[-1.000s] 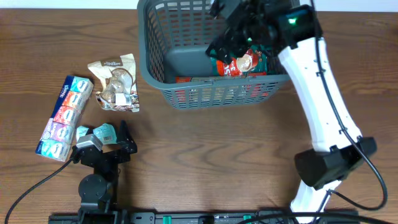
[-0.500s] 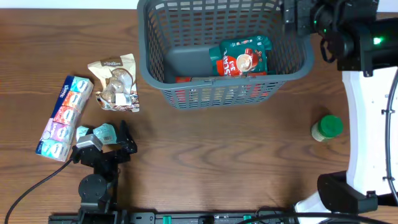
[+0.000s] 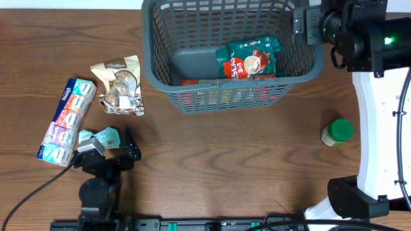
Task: Pack container
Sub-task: 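Raise the right gripper out of the basket to the side, then move the left gripper over the clear bag of brown snacks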
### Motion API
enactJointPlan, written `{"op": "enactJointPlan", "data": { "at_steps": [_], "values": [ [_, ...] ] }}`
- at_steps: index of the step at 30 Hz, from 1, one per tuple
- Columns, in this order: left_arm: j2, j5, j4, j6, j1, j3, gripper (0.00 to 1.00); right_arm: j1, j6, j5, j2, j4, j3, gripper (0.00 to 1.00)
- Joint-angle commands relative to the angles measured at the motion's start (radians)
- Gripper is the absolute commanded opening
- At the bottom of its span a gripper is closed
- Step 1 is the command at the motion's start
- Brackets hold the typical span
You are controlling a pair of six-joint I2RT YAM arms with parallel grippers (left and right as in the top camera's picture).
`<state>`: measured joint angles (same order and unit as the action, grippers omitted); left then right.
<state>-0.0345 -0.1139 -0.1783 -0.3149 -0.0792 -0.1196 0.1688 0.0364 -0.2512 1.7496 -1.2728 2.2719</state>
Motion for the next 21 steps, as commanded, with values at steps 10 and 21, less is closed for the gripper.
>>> {"op": "enactJointPlan", "data": {
  "at_steps": [10,21],
  "values": [
    [-0.62,-0.047,-0.655,0.004,0.005,-0.789,0.98,-0.095,-0.01,-0.164,0.003,-0.003,0.005,0.99],
    [-1.238,-0.134,-0.982,0.146,0.012,-1.476,0.99,-0.13,-0.009,-0.164,0.003,-0.003,0.005,0.99]
  ]
}}
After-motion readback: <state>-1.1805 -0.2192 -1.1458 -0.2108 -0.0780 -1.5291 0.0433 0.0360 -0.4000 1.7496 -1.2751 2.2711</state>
